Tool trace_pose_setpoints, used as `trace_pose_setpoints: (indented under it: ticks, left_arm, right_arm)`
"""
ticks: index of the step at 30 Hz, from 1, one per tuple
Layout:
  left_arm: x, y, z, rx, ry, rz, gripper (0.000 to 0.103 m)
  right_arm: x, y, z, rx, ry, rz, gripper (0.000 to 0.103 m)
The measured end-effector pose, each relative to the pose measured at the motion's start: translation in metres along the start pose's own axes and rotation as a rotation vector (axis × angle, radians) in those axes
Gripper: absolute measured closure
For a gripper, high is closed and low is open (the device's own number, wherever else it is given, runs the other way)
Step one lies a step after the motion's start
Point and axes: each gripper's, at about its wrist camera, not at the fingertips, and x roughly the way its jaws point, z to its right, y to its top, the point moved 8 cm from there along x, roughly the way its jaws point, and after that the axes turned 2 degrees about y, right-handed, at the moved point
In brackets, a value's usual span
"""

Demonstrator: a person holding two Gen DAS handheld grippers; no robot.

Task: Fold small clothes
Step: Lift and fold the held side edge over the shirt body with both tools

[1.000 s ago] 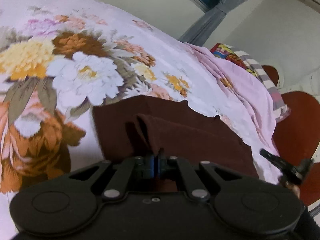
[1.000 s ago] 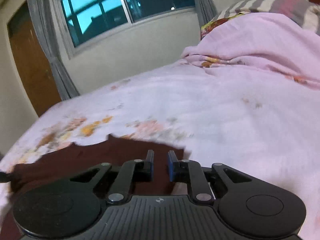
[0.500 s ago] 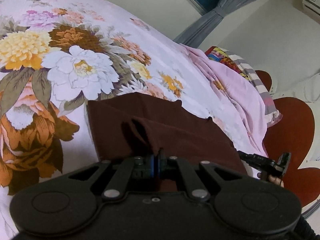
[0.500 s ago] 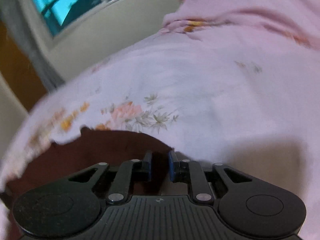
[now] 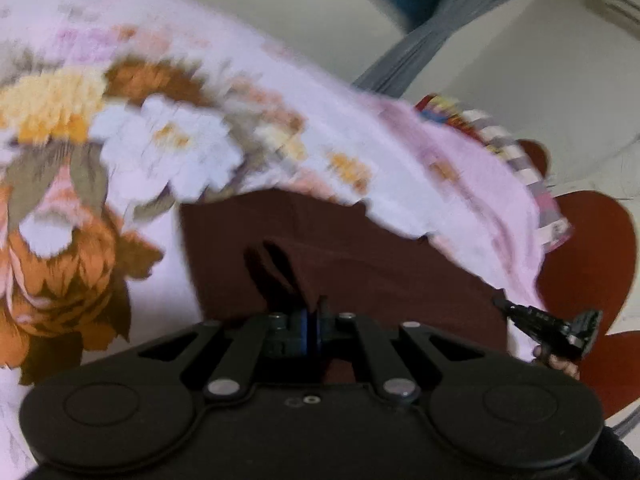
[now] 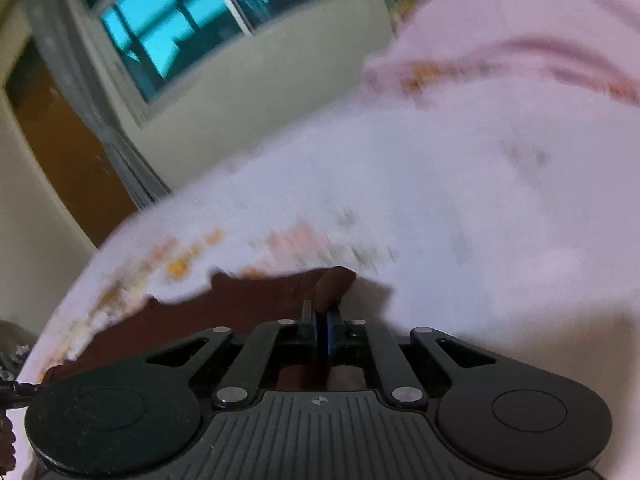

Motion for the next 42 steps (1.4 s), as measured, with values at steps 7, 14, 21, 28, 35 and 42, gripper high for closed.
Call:
trace_pose_setpoints:
  ticks: [7,14,21,28,35,42]
  left_arm:
    - [0.011,0.002,-0.036,-0.111,0.123,-0.034,0.098]
    - [-0.008,-0.006,-0.016,0.011,0.158,0.022,0.035]
    - [0.003,-0.025,-0.018,0.048,0.189,-0.062,0.094]
    - [-0.006,-0.021,-0.016,-0.017,0.13,-0.045,0.096]
    - [-0.011,-0.012,-0.011,-0.09,0.073,-0.044,0.097]
    - [0.004,-0.028,-0.023,-0.021,0.186,-0.093,0.086]
  right_arm:
    - [0.026,-0.013,0.037,0.058,-0.125,-0.06,0.099]
    - [-0.008,-0.02,0.024,0.038,-0.093,-0.046,0.066]
    - [-0.047,-0.05,0.004,0.166,0.005,-0.048,0.065]
    - [-0.08,-0.094,-0.057,-0.21,-0.016,-0.07,0.065]
    - [-0.056,-0.092,-0.064,-0.378,-0.153,-0.085,0.096]
    - [-0.049,-0.101,-0.046,-0.287,-0.157,-0.121,0.091]
